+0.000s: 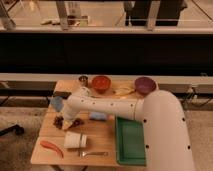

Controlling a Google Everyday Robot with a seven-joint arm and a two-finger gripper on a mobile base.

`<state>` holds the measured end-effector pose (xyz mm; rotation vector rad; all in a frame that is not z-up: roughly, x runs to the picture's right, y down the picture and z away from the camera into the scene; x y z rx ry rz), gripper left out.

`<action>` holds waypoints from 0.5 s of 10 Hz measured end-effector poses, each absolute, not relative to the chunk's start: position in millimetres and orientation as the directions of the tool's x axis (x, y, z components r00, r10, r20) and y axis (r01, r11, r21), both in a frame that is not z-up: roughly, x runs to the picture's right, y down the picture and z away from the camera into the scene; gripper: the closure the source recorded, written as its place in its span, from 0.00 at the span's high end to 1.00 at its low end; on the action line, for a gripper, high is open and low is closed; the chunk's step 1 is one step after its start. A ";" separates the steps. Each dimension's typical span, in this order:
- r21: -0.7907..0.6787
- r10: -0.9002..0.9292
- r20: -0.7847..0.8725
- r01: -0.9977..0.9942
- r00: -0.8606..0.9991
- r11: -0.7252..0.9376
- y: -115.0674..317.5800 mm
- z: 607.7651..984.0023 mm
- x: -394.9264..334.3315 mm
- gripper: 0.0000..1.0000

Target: Place grapes in metal cup

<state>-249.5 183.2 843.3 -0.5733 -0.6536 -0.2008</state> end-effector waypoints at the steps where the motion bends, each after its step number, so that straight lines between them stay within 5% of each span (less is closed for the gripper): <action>1: -0.423 -0.008 0.627 0.350 0.779 0.836 179.0 837.8 -245.8 0.01; 5: -0.325 -0.104 0.625 0.378 0.774 0.867 140.5 791.1 -250.4 0.00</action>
